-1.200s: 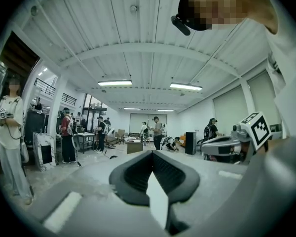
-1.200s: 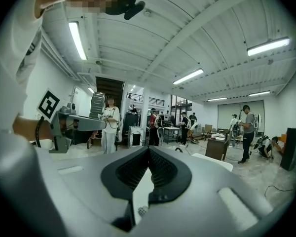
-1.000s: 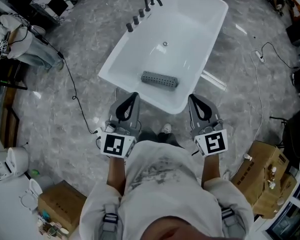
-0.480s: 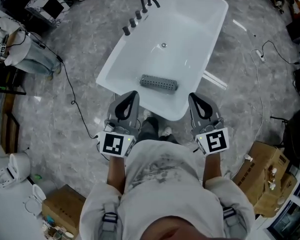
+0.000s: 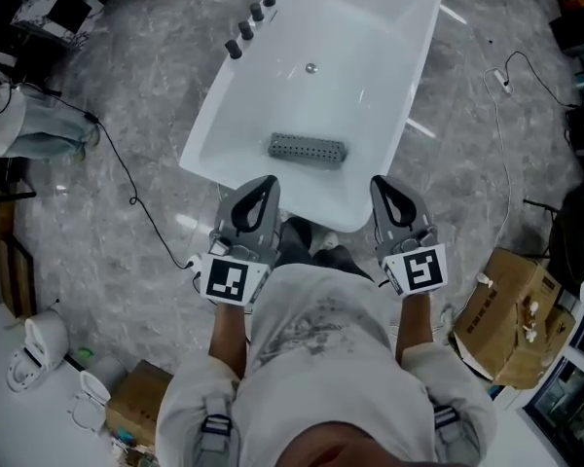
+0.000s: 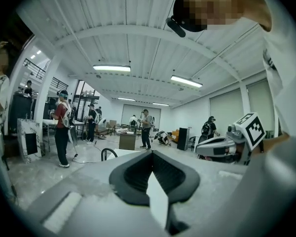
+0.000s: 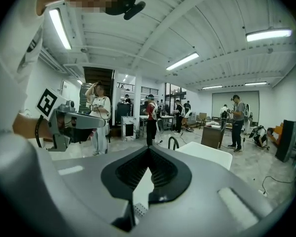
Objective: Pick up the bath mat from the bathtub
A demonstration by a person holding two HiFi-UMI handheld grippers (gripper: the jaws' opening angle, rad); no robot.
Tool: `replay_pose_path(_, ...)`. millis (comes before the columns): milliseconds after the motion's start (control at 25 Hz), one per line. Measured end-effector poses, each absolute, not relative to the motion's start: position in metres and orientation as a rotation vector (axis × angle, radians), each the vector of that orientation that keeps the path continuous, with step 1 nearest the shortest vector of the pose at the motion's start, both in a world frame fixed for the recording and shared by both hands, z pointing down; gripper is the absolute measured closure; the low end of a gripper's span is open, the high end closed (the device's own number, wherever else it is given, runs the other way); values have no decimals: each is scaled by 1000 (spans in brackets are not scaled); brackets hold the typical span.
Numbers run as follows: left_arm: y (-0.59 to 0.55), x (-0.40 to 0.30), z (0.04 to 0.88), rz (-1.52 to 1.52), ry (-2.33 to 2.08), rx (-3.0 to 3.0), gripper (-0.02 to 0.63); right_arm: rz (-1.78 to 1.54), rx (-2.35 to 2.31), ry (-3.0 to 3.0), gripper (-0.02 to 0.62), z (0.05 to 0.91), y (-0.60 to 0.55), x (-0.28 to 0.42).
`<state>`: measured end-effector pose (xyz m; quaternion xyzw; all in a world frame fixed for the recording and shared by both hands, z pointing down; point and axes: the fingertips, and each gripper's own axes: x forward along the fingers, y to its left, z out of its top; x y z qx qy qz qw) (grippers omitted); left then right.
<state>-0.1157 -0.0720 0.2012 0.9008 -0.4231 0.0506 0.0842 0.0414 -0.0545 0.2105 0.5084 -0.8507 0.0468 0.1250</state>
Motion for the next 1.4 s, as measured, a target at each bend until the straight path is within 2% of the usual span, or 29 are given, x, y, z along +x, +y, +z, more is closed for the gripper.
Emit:
replay_pose_path(520, -127, -123, 254, 231, -1160, 2662, 601, 188, 1497, -2356, 592, 246, -97, 33)
replay_pose_path(1080, -167, -68, 311, 269, -1170, 2641, 601, 309, 1300, -2434, 592, 317, -147, 67)
replay_pose_path(1400, -180, -39, 368, 410, -1117, 2656, 597, 343, 1255, -2444, 592, 363, -172, 91)
